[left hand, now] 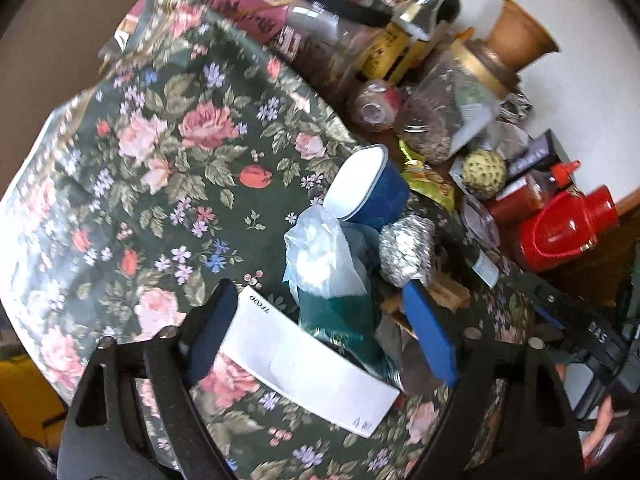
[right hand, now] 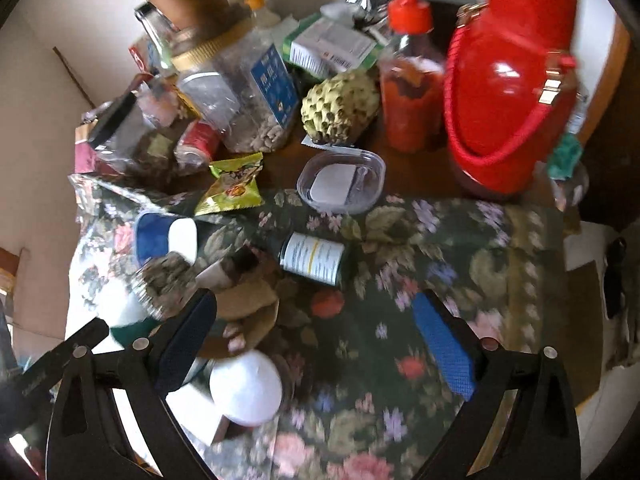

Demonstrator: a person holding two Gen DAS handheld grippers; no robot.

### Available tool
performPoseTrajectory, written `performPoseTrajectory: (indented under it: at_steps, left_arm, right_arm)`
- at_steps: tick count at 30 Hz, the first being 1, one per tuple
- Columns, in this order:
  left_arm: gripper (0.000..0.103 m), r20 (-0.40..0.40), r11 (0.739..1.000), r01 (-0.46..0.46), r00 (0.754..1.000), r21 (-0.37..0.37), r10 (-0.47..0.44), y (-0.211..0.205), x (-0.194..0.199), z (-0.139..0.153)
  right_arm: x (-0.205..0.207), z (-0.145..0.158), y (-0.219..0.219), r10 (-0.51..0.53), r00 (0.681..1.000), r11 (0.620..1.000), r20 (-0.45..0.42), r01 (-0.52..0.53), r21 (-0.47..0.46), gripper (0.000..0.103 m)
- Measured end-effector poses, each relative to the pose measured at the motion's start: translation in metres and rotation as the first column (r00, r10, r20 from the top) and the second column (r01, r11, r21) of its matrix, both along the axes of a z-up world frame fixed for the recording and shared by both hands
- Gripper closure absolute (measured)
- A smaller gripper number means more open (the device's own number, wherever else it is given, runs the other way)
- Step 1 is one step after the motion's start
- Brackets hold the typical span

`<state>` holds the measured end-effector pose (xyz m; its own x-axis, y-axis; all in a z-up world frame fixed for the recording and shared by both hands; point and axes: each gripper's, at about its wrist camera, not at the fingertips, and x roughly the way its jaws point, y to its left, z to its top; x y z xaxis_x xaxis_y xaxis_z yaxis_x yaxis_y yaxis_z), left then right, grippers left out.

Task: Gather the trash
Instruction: 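Reach the left tool to the green-and-white plastic bag while the right tool reaches the green bottle, then close the left tool on the plastic bag while the right tool grips the green bottle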

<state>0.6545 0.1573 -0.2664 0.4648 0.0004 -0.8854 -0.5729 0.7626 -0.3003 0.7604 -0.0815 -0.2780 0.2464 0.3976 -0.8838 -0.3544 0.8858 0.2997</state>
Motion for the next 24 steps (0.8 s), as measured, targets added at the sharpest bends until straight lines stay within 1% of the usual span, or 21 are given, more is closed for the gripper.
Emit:
performPoseTrajectory:
  at_steps: [3,7,8,10,11,12,13,14,15,16,20,24]
  left_arm:
    - [0.023,-0.001,0.999,-0.019,1.000,-0.033,0.019,0.001,0.004,-0.012]
    - [0.026,-0.007,0.997,-0.021,1.000,-0.076,0.021,-0.002,0.009,-0.025]
    - [0.028,-0.008,0.996,-0.021,1.000,-0.092,0.020,-0.002,0.011,-0.028]
    - [0.041,-0.009,0.993,-0.015,1.000,-0.115,0.014,-0.005,0.015,-0.032]
    - [0.043,-0.015,0.994,-0.012,1.000,-0.113,0.010,-0.006,0.017,-0.033]
    - [0.048,-0.020,0.995,-0.010,1.000,-0.101,0.008,-0.008,0.018,-0.034]
    - [0.057,-0.023,0.996,-0.006,1.000,-0.089,0.004,-0.009,0.019,-0.034]
    - [0.062,-0.026,0.996,0.000,1.000,-0.084,-0.003,-0.010,0.019,-0.034]
    - [0.069,-0.029,0.996,0.011,0.999,-0.084,-0.013,-0.011,0.021,-0.034]
    - [0.073,-0.031,0.996,0.020,0.999,-0.086,-0.022,-0.012,0.021,-0.034]
    - [0.075,-0.032,0.998,0.026,0.999,-0.057,-0.028,-0.013,0.017,-0.028]
    - [0.076,-0.018,1.000,0.025,1.000,-0.017,-0.025,-0.013,0.006,-0.013]
  right_arm:
    - [0.014,-0.016,0.009,0.009,1.000,1.000,-0.030,-0.009,-0.007,0.009]
    - [0.025,-0.032,0.013,0.012,0.997,1.000,-0.074,-0.013,-0.009,0.019]
    - [0.027,-0.036,0.012,0.005,0.997,1.000,-0.082,-0.005,-0.001,0.023]
    - [0.031,-0.040,0.010,-0.014,0.995,1.000,-0.094,0.015,0.009,0.024]
    - [0.034,-0.044,0.009,-0.021,0.993,1.000,-0.113,0.023,0.017,0.024]
    - [0.036,-0.047,0.009,-0.020,0.992,1.000,-0.129,0.023,0.022,0.024]
    - [0.037,-0.050,0.009,-0.018,0.990,0.999,-0.140,0.022,0.023,0.028]
    - [0.039,-0.052,0.009,-0.013,0.989,1.000,-0.148,0.017,0.023,0.035]
    - [0.040,-0.054,0.010,-0.005,0.988,1.000,-0.156,0.009,0.024,0.038]
    - [0.041,-0.055,0.009,0.001,0.987,1.000,-0.158,0.003,0.027,0.040]
    - [0.041,-0.051,0.011,0.021,0.994,1.000,-0.108,-0.021,0.009,0.040]
    - [0.032,-0.044,0.019,0.041,0.998,0.999,-0.056,-0.042,-0.008,0.040]
